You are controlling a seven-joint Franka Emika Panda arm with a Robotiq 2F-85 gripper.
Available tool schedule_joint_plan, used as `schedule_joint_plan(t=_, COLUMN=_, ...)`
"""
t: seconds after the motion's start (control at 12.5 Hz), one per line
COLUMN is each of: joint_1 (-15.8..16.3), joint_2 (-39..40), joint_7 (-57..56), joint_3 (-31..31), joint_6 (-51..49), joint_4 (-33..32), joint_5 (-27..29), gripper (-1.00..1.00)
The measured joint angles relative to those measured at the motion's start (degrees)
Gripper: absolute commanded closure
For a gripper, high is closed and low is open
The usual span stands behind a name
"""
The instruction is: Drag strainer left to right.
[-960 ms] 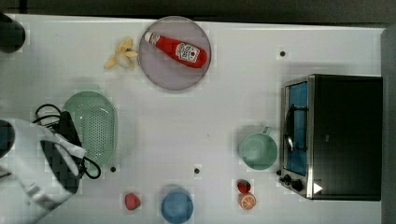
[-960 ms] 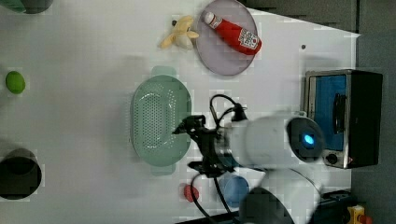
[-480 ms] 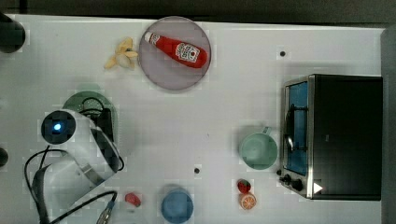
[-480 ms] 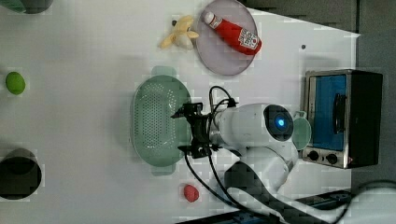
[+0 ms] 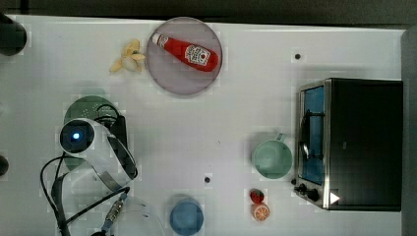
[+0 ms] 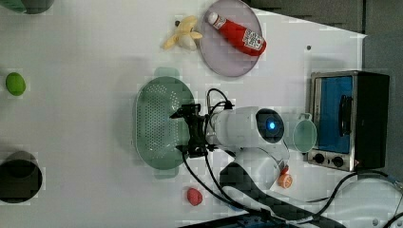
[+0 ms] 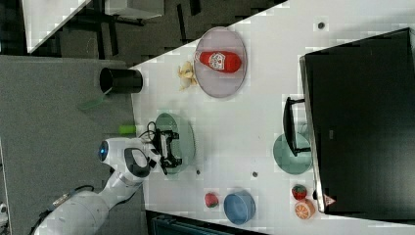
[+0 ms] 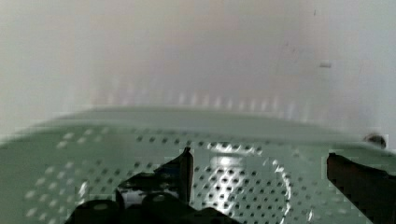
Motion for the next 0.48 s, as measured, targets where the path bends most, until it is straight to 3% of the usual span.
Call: schedule_joint_plan(t=0.48, joint_1=1.40, joint_2=-0.81, joint_7=1.06, joint_3=-3.86, joint_6=0.00, joint_4=-2.24, joint_5=0.42, gripper=-1.00)
